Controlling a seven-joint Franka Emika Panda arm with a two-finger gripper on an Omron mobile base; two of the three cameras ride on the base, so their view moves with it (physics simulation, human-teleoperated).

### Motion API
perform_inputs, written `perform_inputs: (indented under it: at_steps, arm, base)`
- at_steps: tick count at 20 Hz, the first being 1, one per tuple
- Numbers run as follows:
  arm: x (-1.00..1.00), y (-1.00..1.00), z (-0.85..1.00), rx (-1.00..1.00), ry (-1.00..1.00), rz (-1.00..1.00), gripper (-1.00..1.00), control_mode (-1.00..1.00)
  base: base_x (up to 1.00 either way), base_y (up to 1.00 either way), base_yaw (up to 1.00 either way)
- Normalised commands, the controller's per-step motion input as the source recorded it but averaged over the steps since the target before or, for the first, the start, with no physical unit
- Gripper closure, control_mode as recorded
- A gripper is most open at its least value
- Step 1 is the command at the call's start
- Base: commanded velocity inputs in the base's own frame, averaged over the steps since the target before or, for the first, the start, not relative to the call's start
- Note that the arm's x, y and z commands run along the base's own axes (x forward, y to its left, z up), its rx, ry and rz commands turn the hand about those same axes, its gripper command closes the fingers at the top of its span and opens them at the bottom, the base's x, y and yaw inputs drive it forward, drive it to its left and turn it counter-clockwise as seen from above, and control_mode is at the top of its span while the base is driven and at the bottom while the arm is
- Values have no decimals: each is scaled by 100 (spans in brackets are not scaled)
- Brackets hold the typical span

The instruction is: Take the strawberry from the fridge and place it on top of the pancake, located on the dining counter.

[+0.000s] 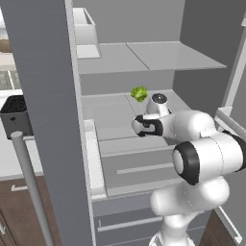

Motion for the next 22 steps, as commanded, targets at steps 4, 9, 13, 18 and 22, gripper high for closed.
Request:
perform_inputs:
  at_steps: [4, 9, 13, 18, 22]
  arm:
    - [-100, -1, 43, 0, -1, 1, 100, -100]
    - [-100, -9, 87, 4, 1, 0, 100, -100]
    - [-100, -3, 82, 4, 4, 0, 100, -100]
    - [-99, 0, 60, 3, 1, 0, 100, -100]
    - [-76, 0, 44, 1, 1, 0, 100, -100]
  base:
    - [0, 0, 0]
    - [0, 0, 0]
    - [0, 0, 0]
    - [0, 0, 0]
    - [0, 0, 0]
